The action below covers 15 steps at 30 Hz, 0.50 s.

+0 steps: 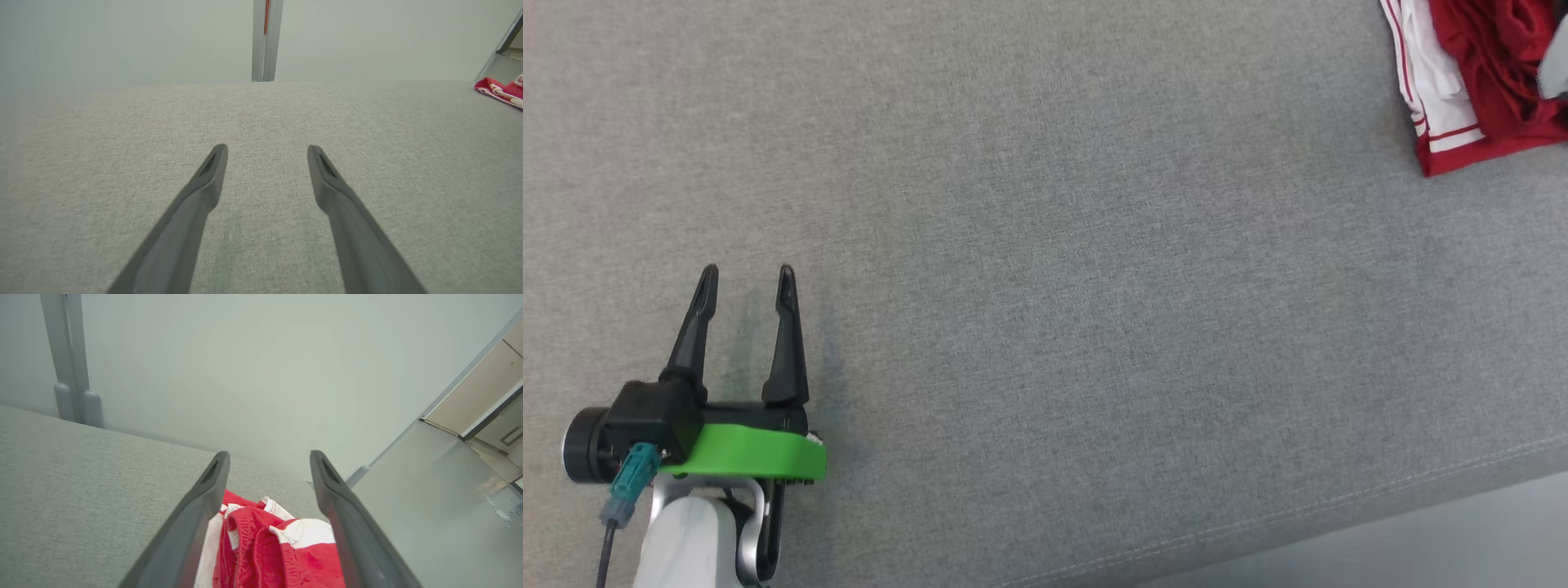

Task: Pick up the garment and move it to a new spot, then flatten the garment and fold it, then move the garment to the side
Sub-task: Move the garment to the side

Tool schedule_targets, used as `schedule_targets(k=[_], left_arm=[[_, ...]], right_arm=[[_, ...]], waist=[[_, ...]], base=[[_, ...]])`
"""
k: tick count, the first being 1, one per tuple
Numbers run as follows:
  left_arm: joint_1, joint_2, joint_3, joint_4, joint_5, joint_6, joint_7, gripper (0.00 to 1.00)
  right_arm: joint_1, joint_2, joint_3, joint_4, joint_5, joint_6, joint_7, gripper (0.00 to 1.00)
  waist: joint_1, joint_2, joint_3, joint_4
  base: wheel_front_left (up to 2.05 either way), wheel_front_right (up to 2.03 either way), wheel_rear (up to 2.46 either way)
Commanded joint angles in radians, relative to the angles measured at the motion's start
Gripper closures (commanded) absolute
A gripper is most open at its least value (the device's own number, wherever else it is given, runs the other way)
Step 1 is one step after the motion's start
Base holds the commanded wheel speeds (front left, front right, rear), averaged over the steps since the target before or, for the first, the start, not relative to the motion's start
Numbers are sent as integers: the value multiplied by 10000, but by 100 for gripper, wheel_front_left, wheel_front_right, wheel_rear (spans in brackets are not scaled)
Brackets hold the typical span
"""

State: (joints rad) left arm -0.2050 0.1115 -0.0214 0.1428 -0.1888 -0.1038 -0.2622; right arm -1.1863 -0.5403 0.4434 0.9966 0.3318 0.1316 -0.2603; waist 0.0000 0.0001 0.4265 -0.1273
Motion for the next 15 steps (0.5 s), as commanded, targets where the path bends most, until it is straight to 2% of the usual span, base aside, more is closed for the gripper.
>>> schedule_targets(k=[1, 9, 15], left_arm=[[271, 0, 99, 74, -32, 58, -23, 0], [1265, -177, 322, 193, -58, 164, -23, 0], [1800, -247, 458, 265, -95, 212, -24, 0]], right_arm=[[429, 187, -47, -457, 23, -23, -43, 0], [2914, 1185, -510, -2783, -121, -23, -41, 0], [4511, 1995, -771, -3779, -199, -23, -44, 0]], waist=[[0, -1, -1052, 343], [0, -1, -2506, 737], [0, -1, -3195, 792]], base=[[0, 0, 0], [0, 0, 0], [0, 0, 0]])
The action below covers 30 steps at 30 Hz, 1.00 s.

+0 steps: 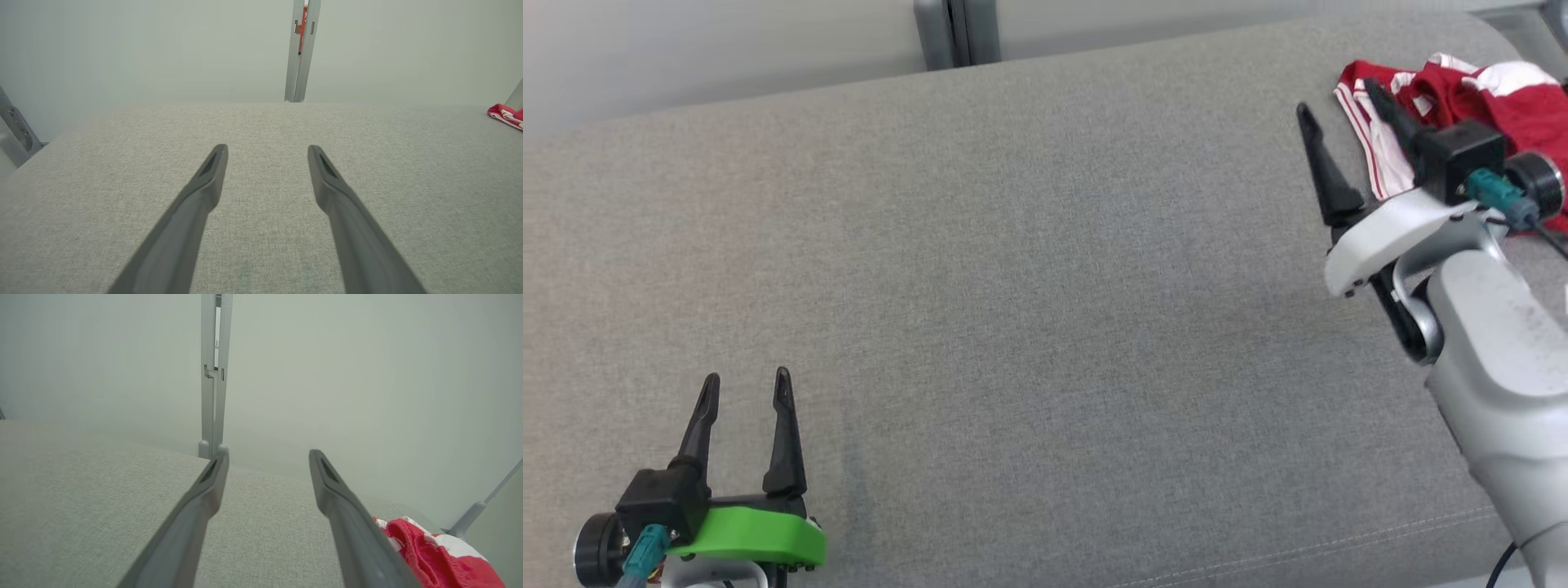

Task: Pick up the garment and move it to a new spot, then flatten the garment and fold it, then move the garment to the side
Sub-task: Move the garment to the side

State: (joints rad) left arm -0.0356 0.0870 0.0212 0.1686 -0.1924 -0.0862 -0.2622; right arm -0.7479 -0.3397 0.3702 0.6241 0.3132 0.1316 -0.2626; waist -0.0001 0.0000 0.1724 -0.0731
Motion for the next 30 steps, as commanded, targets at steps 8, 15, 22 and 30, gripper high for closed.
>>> schedule_targets(k=[8, 15, 22, 30], left_arm=[[585, -127, 84, 184, -119, 84, -25, 0], [790, -188, 81, 259, -109, 74, -25, 0], [893, -229, -26, 402, -6, 14, -25, 0], [871, -233, -102, 585, 9, -73, -25, 0]], right_arm=[[1965, 828, -635, -809, 9, -21, -20, 0], [3522, 1197, -1217, -1623, -44, -21, -21, 0], [4868, 1695, -1857, -2436, -139, -21, -22, 0], [6218, 2196, -2400, -3091, -391, -21, -23, 0]], waist=[[1, 0, -1405, 290], [1, 0, -1784, 360], [1, 0, -2003, 375], [1, 0, -2210, 459]], base=[[0, 0, 0], [0, 0, 0], [0, 0, 0], [0, 0, 0]])
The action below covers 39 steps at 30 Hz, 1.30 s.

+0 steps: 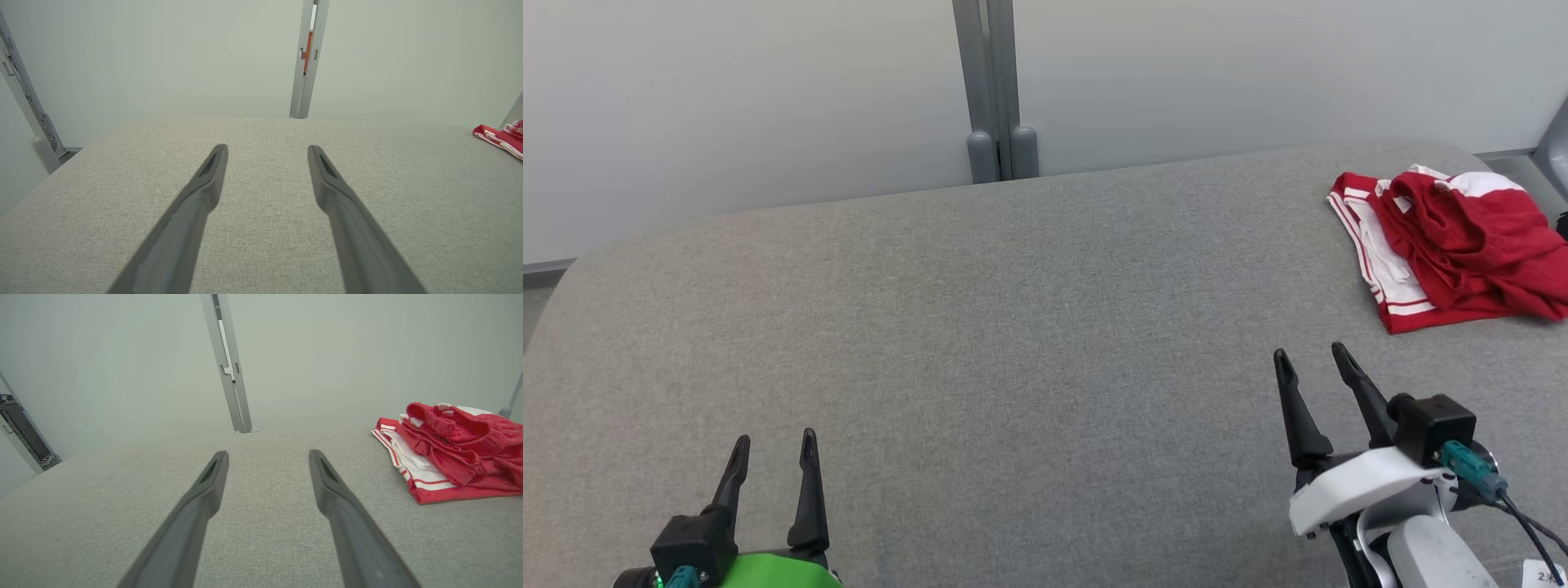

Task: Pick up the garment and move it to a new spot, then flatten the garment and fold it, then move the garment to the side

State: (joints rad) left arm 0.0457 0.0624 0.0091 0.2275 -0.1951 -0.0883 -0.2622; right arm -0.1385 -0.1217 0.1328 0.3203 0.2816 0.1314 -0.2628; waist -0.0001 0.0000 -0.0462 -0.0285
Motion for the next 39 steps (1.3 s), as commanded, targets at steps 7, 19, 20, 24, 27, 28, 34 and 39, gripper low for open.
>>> schedule_targets(k=[7, 19, 20, 24, 27, 28, 34, 39], left_arm=[[171, 3, 83, 134, 46, -69, -24, 0], [150, 48, 92, 275, 14, -156, -24, 0], [148, 55, 86, 281, 22, -167, -26, 0], [140, 106, 118, 301, 81, -163, -24, 0], [124, 104, 146, 301, 103, -155, -24, 0], [128, 103, 156, 295, 106, -148, -26, 0], [190, 100, 207, 278, 101, -143, -26, 0], [202, 91, 185, 223, 91, -138, -24, 0]], right_arm=[[874, 160, -168, -436, -149, -19, -21, 0], [1344, 358, -399, -742, -234, -19, -21, 0], [1342, 360, -395, -769, -245, -19, -21, 0], [1354, 383, -410, -832, -306, -19, -21, 0], [1395, 412, -423, -872, -311, -19, -21, 0], [1416, 416, -431, -878, -320, -19, -21, 0], [1470, 436, -439, -878, -356, -19, -21, 0], [1506, 433, -481, -927, -367, -19, -21, 0]], waist=[[1, 0, -168, 24], [1, 0, -290, 131], [1, 0, -292, 132], [1, 0, -314, 134], [1, 0, -341, 145], [1, 0, -354, 152], [1, 0, -400, 163], [1, 0, -438, 174]], base=[[0, 0, 0], [0, 0, 0], [0, 0, 0], [0, 0, 0], [0, 0, 0], [0, 0, 0], [0, 0, 0], [0, 0, 0]])
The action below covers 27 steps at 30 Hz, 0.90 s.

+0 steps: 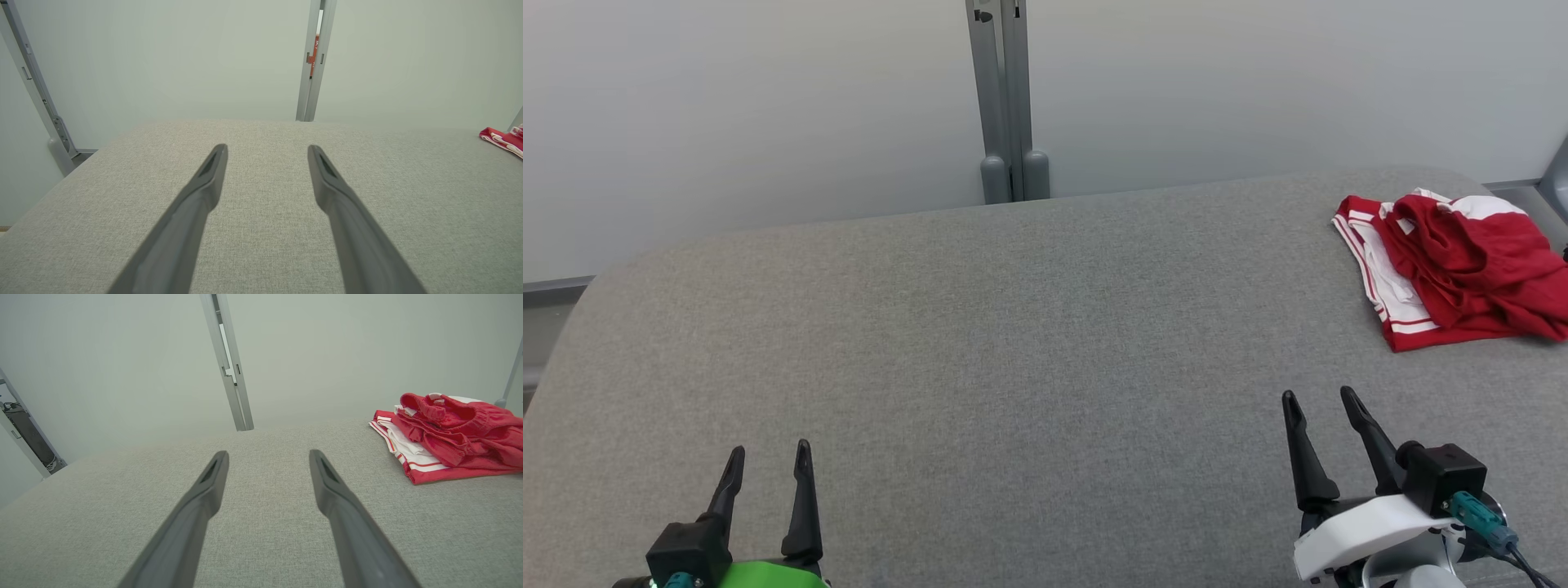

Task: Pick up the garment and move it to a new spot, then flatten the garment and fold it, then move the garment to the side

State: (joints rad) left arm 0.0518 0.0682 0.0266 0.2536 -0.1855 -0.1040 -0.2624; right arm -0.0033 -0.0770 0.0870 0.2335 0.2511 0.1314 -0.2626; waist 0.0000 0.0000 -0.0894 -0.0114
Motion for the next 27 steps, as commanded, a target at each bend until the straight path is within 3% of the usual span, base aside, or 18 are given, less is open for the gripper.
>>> schedule_targets(k=[1, 19, 20, 27], left_arm=[[132, 41, 9, -52, -6, 25, -24, 0], [383, 110, -206, -730, -103, 175, 292, 0], [232, 55, -220, -710, -72, 162, 288, 100], [110, -8, -102, -274, -768, 140, 587, 100]], right_arm=[[172, -7, -33, -65, -66, -19, -23, 0], [345, 70, -166, -213, -230, -19, -23, 0], [213, 60, -143, -160, -156, 0, -2, 100], [263, 86, -219, 116, 562, 1, 210, 100]], waist=[[0, 0, -12, 9], [0, 0, -67, 153], [0, 0, -67, 154], [0, 0, -38, 154]], base=[[0, 0, 0], [0, 0, 0], [0, 0, 0], [0, 0, 0]])
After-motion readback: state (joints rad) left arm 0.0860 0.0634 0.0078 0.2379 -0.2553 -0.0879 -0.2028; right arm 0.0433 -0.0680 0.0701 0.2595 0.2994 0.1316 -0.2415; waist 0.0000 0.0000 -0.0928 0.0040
